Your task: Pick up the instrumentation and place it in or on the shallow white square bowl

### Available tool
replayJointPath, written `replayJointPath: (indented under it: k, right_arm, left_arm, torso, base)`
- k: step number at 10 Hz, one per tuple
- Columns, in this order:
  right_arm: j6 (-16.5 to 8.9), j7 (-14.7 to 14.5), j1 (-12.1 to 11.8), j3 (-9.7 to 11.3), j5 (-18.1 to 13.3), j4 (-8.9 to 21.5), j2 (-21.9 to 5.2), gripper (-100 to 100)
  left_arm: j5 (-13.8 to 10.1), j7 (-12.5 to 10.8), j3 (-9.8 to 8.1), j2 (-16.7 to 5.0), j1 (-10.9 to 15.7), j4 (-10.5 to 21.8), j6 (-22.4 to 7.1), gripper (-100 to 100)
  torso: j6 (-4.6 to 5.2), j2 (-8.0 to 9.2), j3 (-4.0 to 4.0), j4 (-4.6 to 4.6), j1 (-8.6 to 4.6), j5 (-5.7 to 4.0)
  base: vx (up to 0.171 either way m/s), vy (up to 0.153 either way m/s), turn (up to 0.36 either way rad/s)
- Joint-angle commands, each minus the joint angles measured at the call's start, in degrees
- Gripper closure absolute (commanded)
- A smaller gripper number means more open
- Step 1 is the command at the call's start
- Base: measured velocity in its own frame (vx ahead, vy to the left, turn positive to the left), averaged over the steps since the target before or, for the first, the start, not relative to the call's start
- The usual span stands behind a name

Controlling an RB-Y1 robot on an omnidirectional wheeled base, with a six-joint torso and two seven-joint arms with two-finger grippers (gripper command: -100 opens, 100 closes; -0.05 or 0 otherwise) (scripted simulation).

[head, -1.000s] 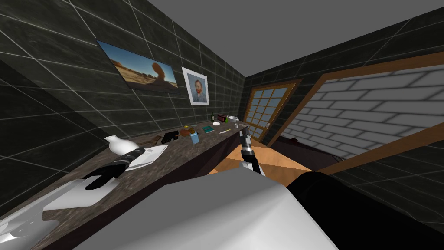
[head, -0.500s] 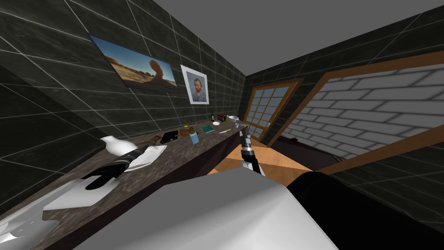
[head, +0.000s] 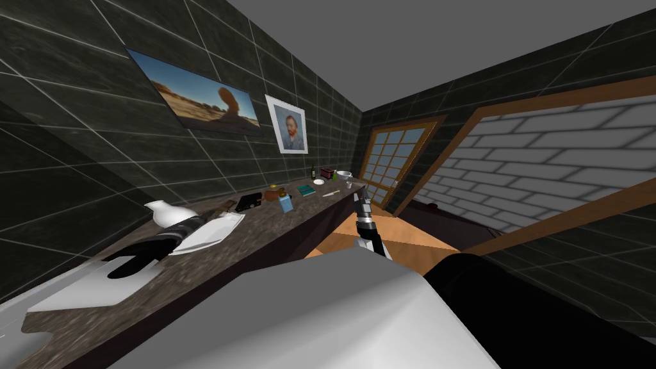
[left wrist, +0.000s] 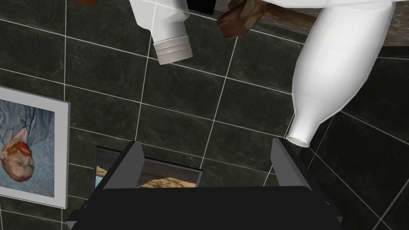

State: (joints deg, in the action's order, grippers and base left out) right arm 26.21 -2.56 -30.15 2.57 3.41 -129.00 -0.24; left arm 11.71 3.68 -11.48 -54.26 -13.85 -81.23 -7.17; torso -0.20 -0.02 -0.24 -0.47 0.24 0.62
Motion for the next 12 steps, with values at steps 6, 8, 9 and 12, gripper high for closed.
replayJointPath:
  k: [6,8,9,12]
  right_arm:
    - [0.0,0.0,0.0,0.0,0.0,0.0,0.0,0]
    - [0.0,0.0,0.0,0.0,0.0,0.0,0.0,0]
    - [0.0,0.0,0.0,0.0,0.0,0.0,0.0,0]
    - [0.0,0.0,0.0,0.0,0.0,0.0,0.0,0]
  left_arm:
    - [-3.41,-2.85,0.04,-6.1,-2.18,-3.95,-3.56,-100]
    - [-3.46,-2.95,0.05,-6.19,-2.2,-4.01,-3.69,0]
    - [-3.46,-2.95,0.05,-6.19,-2.2,-4.01,-3.69,0]
    - [-3.46,-2.95,0.05,-6.19,-2.2,-4.01,-3.69,0]
  torso:
    - [0.0,0.0,0.0,0.0,0.0,0.01]
    - [-0.01,-0.06,-0.03,-0.02,0.07,0.03]
    - [-0.01,-0.07,-0.04,-0.02,0.08,0.04]
    - [0.0,-0.08,-0.05,-0.02,0.08,0.04]
  base:
    - [-0.016,-0.015,-0.013]
    - [0.0,0.0,0.0]
    - [0.0,0.0,0.0]
    - [0.0,0.0,0.0]
